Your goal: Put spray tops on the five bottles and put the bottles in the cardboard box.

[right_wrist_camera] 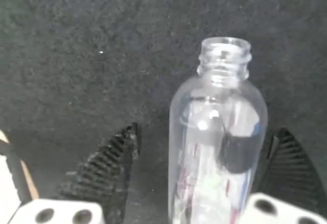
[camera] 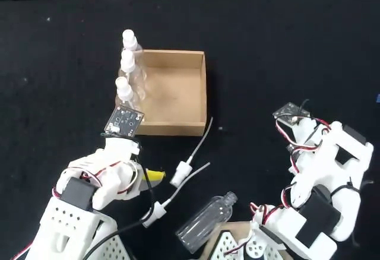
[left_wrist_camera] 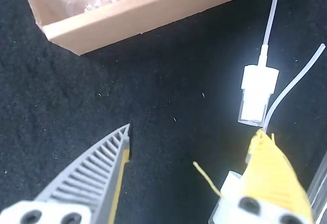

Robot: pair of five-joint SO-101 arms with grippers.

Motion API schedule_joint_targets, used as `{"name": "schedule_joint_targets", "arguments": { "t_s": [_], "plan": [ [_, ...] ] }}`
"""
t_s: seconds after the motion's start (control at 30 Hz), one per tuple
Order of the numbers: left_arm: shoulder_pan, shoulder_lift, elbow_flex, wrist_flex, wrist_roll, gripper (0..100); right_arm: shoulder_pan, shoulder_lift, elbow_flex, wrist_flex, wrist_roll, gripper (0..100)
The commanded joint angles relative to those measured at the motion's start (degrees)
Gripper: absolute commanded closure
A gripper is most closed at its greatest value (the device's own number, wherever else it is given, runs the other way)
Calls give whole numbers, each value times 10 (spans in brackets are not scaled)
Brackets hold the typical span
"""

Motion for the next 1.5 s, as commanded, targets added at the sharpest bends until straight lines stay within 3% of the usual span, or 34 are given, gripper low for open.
{"name": "schedule_joint_targets", "arguments": {
  "t_s": [0.0, 0.2, 0.3, 0.57, 0.83, 1.07, 1.23, 1.47],
  "plan": [
    [4, -5, -6, -11, -3, 667, -2, -32, 20, -42, -11, 700],
    [4, -5, -6, -11, -3, 667, 2, -38, 60, -96, -12, 995],
    [4, -5, -6, -11, -3, 667, 3, -66, 15, -36, -24, 988],
    [9, 0, -41, -7, -4, 667, -43, -202, -176, 173, -186, 988],
    [11, 1, -95, 55, -151, 668, -117, -228, -185, 183, -296, 988],
    [96, 19, -70, 19, -154, 668, -117, -229, -189, 179, -304, 988],
    [107, 121, -27, -95, -106, 668, -116, -229, -184, 184, -304, 988],
    [116, 215, -100, -136, -53, 668, -94, -229, -185, 179, -299, 988]
  ]
}}
